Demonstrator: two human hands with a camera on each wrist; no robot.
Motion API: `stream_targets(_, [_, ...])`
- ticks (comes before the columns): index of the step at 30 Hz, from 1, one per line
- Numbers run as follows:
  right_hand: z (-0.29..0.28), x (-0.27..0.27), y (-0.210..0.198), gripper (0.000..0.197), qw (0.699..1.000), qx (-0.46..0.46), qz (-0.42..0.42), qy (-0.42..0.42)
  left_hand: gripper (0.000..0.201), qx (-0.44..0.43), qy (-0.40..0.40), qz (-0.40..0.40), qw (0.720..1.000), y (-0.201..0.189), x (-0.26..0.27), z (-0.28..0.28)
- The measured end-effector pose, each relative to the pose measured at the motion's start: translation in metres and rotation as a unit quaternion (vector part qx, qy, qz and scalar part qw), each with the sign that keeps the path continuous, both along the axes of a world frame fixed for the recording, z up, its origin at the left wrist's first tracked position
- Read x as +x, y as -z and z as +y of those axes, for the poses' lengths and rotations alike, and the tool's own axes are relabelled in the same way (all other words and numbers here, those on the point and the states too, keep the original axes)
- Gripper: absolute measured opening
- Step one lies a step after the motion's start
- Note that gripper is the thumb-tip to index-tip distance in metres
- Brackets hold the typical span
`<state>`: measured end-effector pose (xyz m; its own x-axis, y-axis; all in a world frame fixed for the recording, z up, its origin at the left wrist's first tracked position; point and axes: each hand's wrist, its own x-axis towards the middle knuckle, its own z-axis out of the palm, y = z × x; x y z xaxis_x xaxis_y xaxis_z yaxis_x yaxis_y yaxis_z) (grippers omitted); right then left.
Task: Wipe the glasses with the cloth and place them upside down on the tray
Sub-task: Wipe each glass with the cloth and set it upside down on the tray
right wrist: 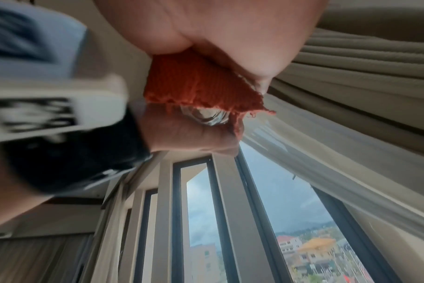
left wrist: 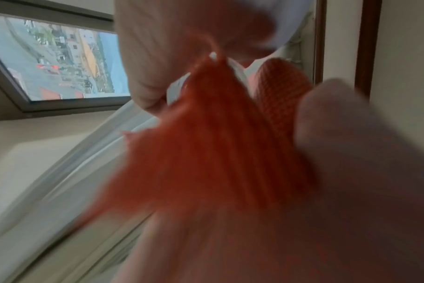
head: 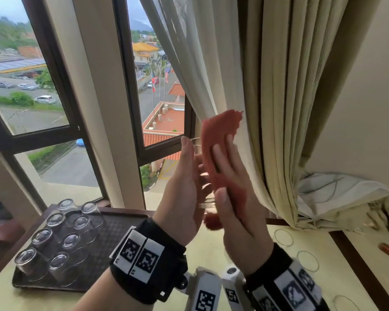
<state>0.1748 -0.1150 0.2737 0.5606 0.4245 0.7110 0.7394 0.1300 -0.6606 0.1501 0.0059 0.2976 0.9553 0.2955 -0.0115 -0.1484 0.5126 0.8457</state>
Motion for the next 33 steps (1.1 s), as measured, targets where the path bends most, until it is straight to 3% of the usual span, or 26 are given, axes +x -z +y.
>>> stream_targets(2, [-0.004,-0.007,0.017,0.055,0.997,-0.047,-0.063,0.01,0.091,-0.005,0.013,-0.008,1.0,-0.005,-0.001,0.008])
stream_targets(4, [-0.008,-0.012,0.036,0.056,0.996,-0.072,-0.059,0.015,0.108,0.013,0.004,0.002,1.0,-0.008,0.002,0.015])
stream_targets(6, [-0.01,-0.013,0.045,0.057,0.997,-0.071,0.005,0.005,0.116,0.04,-0.021,0.013,0.999,-0.01,0.005,0.016])
stream_targets(9, [-0.006,-0.003,0.035,0.062,0.981,-0.003,0.191,-0.04,0.114,0.05,-0.042,0.006,0.998,-0.01,0.004,0.011])
stream_targets(11, [-0.003,0.007,0.02,0.067,0.973,0.004,0.231,-0.014,0.112,0.06,-0.05,0.009,0.997,-0.006,0.004,0.005])
stream_targets(13, [-0.001,0.015,0.006,0.062,0.976,0.014,0.217,0.014,0.099,0.067,-0.048,0.009,0.997,0.0,0.004,0.0])
stream_targets(15, [0.001,0.019,-0.001,0.055,0.99,0.027,0.14,0.01,0.086,0.066,-0.041,0.017,0.997,0.002,0.003,-0.004])
stream_targets(18, [0.0,0.012,0.004,0.057,1.0,-0.021,-0.012,-0.006,0.083,0.05,-0.042,0.02,0.998,-0.004,0.0,-0.001])
stream_targets(20, [-0.003,0.006,0.023,0.056,0.995,-0.07,-0.067,-0.002,0.086,0.046,-0.059,0.018,0.997,-0.007,-0.001,0.009])
stream_targets(23, [-0.005,0.001,0.047,0.056,0.995,-0.1,-0.023,-0.001,0.087,0.06,-0.083,0.019,0.995,-0.005,0.003,0.022])
stream_targets(26, [0.003,0.004,0.035,0.053,0.987,-0.003,0.154,-0.051,0.098,0.078,-0.052,0.022,0.995,0.0,0.005,0.022])
stream_targets(28, [0.008,0.011,0.016,0.047,0.974,0.034,0.22,-0.05,0.093,0.092,-0.04,0.025,0.995,0.001,0.003,0.014])
stream_targets(31, [0.016,0.02,-0.002,0.038,0.981,0.049,0.184,-0.025,0.089,0.093,-0.054,0.036,0.994,0.002,0.004,0.002])
stream_targets(33, [0.017,0.018,-0.004,0.045,0.995,0.027,0.095,-0.03,0.087,0.081,-0.071,0.034,0.994,-0.003,0.006,0.004])
